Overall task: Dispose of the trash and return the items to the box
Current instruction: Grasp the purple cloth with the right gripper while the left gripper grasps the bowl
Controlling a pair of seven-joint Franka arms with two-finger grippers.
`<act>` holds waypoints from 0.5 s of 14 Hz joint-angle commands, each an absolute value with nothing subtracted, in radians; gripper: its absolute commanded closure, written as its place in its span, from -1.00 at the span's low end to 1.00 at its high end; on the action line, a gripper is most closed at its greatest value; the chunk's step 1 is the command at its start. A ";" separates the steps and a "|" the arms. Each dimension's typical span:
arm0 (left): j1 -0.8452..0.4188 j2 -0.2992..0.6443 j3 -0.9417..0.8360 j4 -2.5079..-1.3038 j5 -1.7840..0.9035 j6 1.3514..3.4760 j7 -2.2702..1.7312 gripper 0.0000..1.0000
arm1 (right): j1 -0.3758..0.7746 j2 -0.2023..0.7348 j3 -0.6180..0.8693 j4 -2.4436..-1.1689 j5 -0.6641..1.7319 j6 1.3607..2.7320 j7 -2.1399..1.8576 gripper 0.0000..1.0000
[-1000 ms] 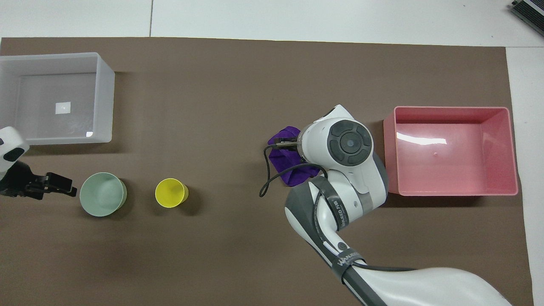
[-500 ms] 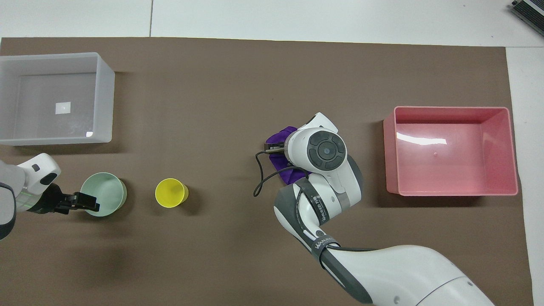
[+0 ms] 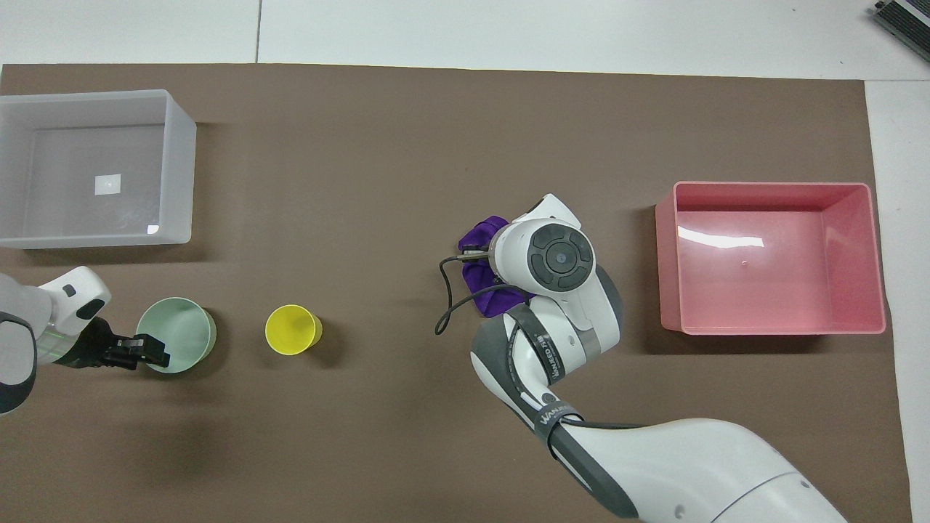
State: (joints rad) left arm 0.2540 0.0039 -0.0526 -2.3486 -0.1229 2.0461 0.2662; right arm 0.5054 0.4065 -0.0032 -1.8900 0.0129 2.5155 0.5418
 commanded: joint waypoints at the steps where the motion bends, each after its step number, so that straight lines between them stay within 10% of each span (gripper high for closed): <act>1: 0.273 0.025 -0.052 -2.316 -0.140 2.005 0.336 1.00 | 0.497 0.316 -0.009 -1.881 0.005 2.407 0.598 1.00; 7: 0.311 0.026 -0.052 -2.151 -0.143 1.797 0.342 1.00 | 0.408 0.066 -0.015 -1.829 0.000 2.113 0.609 1.00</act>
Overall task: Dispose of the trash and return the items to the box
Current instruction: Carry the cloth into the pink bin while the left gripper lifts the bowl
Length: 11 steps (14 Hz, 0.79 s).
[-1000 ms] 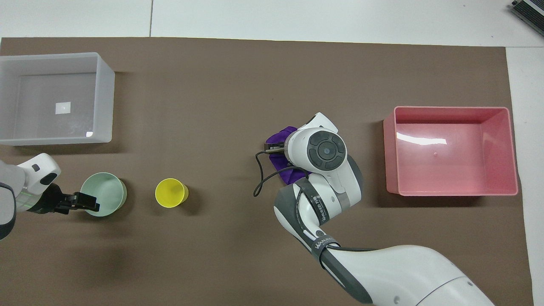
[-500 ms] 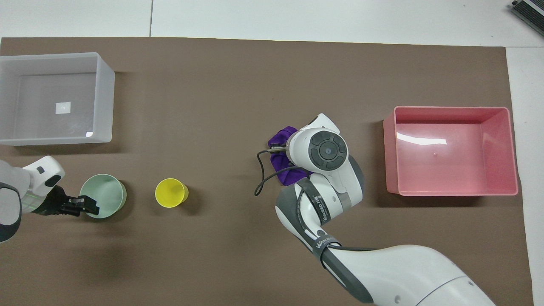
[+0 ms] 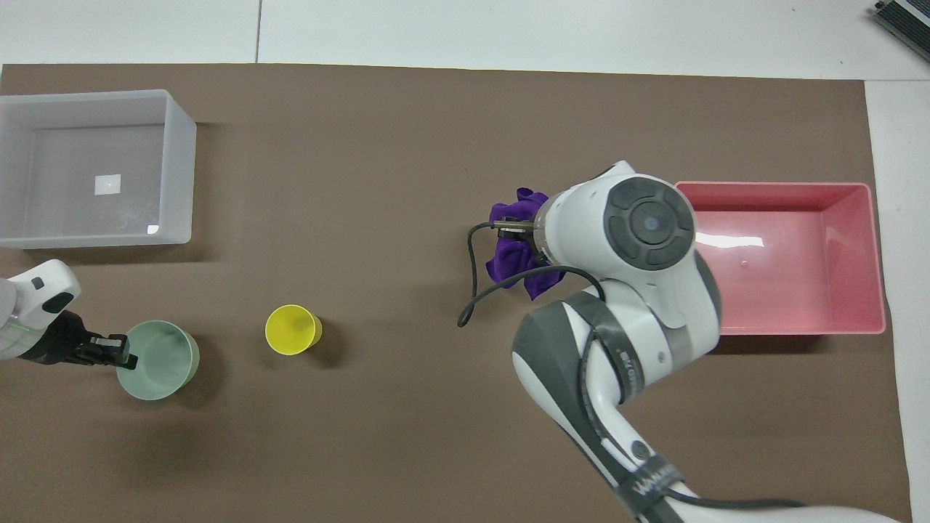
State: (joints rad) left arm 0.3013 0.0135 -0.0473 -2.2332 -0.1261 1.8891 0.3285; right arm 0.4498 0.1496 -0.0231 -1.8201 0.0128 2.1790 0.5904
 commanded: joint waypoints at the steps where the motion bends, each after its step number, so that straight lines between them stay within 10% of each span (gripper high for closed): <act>1: 0.311 0.026 -0.052 -2.094 -0.144 1.740 0.334 1.00 | 0.378 0.019 -0.015 -1.829 -0.002 2.065 0.595 1.00; 11: 0.347 0.339 -0.051 -1.383 -0.133 1.596 0.196 1.00 | -0.055 -0.092 -0.014 -1.922 -0.002 1.982 0.028 1.00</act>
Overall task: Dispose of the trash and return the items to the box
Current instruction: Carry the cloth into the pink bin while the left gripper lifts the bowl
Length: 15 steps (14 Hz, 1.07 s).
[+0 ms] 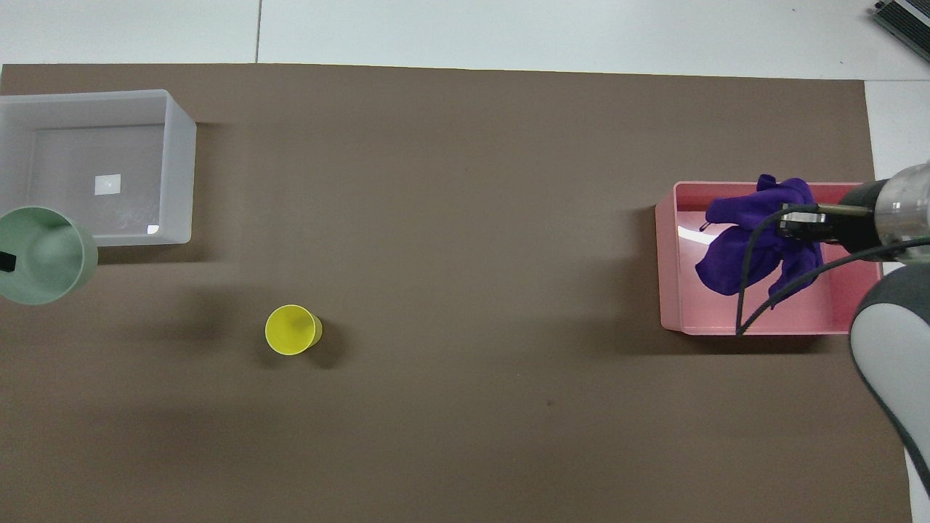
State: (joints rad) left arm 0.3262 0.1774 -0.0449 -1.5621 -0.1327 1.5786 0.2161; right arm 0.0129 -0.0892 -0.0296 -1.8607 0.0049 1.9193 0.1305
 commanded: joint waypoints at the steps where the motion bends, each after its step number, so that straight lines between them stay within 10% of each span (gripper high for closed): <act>1: 0.347 0.372 -0.051 -1.370 -0.132 1.667 0.171 1.00 | -0.083 -0.087 -0.015 -1.954 -0.002 2.009 -0.012 1.00; 11: 0.331 0.623 -0.051 -1.371 -0.129 1.980 0.161 1.00 | -0.156 0.070 -0.015 -2.181 0.008 2.373 -0.098 1.00; 12: 0.333 0.629 -0.051 -1.371 -0.127 1.979 0.163 1.00 | -0.161 0.078 -0.015 -2.187 0.008 2.390 -0.098 0.52; 13: 0.337 0.629 -0.051 -1.371 -0.124 1.976 0.161 0.76 | -0.161 0.080 -0.015 -2.187 0.008 2.391 -0.095 0.24; 14: 0.330 0.623 -0.051 -1.370 -0.112 1.971 0.161 -0.40 | -0.161 0.080 -0.015 -2.187 0.008 2.393 -0.094 -0.20; 15: 0.316 0.609 -0.052 -1.370 -0.083 1.977 0.157 -0.99 | -0.160 0.081 -0.015 -2.187 0.008 2.391 -0.089 -0.96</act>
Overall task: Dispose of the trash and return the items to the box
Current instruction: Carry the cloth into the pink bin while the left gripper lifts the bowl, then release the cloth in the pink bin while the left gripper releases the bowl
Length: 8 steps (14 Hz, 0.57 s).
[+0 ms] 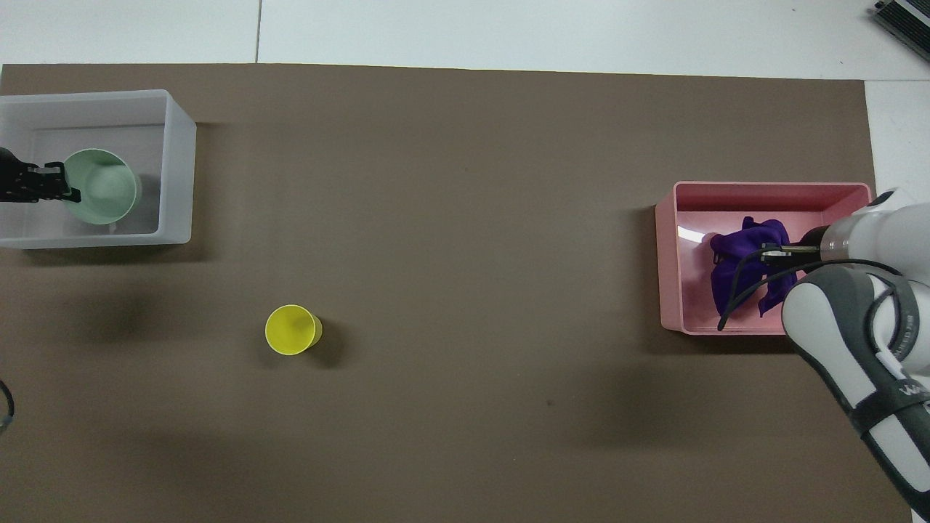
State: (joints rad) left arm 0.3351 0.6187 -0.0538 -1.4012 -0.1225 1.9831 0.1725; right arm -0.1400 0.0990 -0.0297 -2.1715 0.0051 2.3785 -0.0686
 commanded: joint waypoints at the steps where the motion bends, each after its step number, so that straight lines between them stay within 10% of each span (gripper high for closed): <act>1: 0.287 0.592 -0.051 -1.364 -0.048 1.971 0.156 -1.00 | -0.160 0.083 -0.014 -2.178 0.008 2.388 -0.089 -1.00; 8: 0.200 0.301 -0.061 -1.399 0.002 1.593 -0.022 -1.00 | -0.006 0.042 -0.008 -2.076 -0.015 2.275 0.150 -1.00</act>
